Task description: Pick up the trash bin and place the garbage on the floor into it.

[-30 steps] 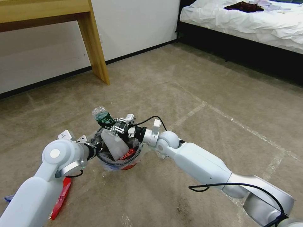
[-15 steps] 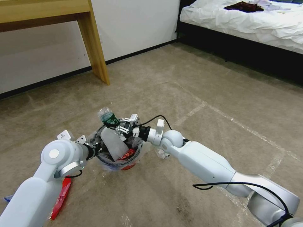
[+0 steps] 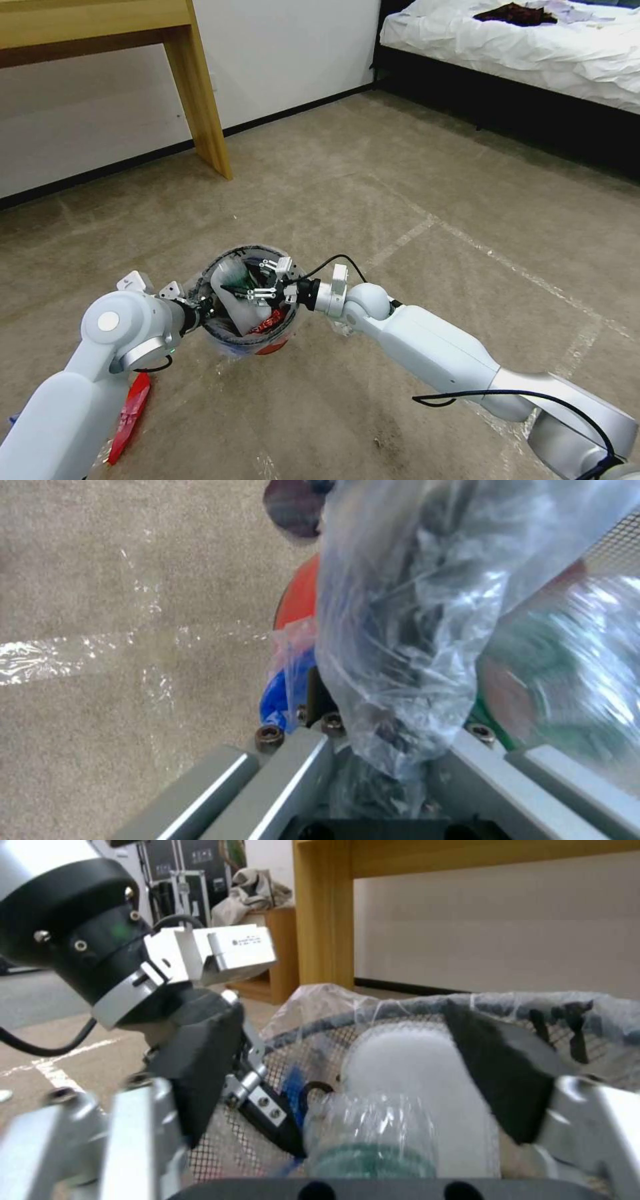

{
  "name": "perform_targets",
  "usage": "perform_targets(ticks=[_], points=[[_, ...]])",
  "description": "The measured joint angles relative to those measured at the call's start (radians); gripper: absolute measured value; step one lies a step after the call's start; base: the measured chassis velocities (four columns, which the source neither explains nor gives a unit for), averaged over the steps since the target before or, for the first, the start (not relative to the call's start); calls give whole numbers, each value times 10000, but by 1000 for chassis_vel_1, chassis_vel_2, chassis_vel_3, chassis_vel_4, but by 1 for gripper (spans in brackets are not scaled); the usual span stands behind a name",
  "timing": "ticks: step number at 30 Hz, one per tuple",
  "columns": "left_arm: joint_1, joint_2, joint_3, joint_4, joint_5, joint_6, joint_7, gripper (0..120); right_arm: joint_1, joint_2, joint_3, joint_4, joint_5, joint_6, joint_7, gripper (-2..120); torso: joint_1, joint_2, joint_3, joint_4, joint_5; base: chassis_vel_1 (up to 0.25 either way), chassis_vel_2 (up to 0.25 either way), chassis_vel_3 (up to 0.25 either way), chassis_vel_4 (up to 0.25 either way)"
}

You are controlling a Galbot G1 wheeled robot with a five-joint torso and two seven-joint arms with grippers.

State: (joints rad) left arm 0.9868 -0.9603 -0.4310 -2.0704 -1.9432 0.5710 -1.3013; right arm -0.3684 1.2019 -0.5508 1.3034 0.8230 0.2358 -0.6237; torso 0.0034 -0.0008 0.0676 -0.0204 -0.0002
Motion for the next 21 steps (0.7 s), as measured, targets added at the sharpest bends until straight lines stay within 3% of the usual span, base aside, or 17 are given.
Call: perform_targets(ticks=[6, 21], points=[[5, -7, -6, 5, -2, -1, -1, 0, 29, -17, -81, 20, -42, 72, 204, 99, 0, 0, 0, 0, 0, 0, 0, 0, 0], [48, -80, -39, 65, 78, 12, -7, 0, 471, -132, 157, 343, 24, 202, 472, 100, 0, 0, 0, 1, 0, 0, 0, 0, 0]])
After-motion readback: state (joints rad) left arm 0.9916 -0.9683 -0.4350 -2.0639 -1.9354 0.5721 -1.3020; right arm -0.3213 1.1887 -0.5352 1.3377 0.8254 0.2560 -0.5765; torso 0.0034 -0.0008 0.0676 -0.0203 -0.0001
